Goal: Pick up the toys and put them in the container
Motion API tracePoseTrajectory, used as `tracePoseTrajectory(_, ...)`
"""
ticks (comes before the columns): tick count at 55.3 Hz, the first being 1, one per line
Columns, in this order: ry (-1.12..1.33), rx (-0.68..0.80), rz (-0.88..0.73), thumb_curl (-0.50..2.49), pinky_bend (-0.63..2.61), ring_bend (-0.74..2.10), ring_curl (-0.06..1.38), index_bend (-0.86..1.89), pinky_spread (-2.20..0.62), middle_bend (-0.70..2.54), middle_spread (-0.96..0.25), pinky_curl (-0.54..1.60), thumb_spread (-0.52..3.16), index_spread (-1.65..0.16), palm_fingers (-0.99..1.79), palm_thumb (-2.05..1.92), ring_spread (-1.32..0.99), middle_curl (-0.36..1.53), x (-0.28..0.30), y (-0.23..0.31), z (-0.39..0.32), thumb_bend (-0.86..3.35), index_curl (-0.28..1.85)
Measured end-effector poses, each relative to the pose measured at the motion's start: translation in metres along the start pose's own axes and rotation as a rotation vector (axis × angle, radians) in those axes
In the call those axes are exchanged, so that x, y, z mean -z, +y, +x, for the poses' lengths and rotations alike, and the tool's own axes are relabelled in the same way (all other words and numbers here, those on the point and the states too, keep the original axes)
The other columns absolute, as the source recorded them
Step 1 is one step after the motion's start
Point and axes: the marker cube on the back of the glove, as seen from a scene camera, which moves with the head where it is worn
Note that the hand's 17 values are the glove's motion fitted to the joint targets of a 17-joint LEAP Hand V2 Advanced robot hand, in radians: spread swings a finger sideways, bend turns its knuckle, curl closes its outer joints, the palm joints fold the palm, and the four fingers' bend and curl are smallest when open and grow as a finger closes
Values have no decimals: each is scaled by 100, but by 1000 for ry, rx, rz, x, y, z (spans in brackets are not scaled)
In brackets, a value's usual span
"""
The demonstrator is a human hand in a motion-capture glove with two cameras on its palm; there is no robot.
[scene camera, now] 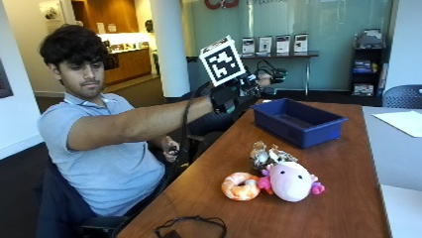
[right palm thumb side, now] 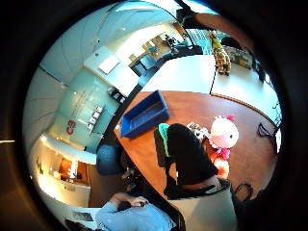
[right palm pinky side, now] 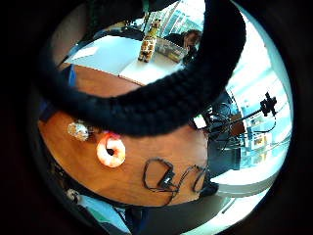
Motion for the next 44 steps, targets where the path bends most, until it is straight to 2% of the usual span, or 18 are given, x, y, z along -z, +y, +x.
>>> tracePoseTrajectory(6, -16, -15, -20, 4, 56, 14, 1, 33, 3, 15, -5, 16, 83, -24, 4, -1, -6, 5, -16, -2, 2, 0, 12)
tracePoseTrajectory(13, 1, -66, -107, 9, 62, 17, 4, 35, 4, 17, -7, 21, 112, -30, -1, -2, -8, 9, -52, -6, 8, -1, 17)
tracePoseTrajectory(21, 42, -138, -243, 13, 67, 18, 7, 32, 5, 16, -7, 25, 128, -33, -5, -3, -8, 13, -104, -5, 18, -2, 20)
tracePoseTrajectory(35, 17, -268, -616, 20, 91, 12, 7, 25, 5, 9, -4, 33, 140, -35, -17, 4, -4, 14, -227, 12, 38, 1, 25)
tracePoseTrajectory(38, -26, -233, -597, 22, 100, 12, 7, 22, 5, 9, -4, 36, 146, -35, -16, 11, -4, 14, -241, 13, 39, 5, 25)
tracePoseTrajectory(41, -18, -195, -463, 24, 110, 17, 8, 20, 3, 9, -2, 38, 156, -36, -6, 19, -3, 13, -245, 7, 33, 12, 26)
tracePoseTrajectory(44, 30, -157, -332, 27, 107, 34, 10, 26, -5, 17, -1, 36, 168, -36, 32, 31, -3, 14, -238, -1, 30, 21, 26)
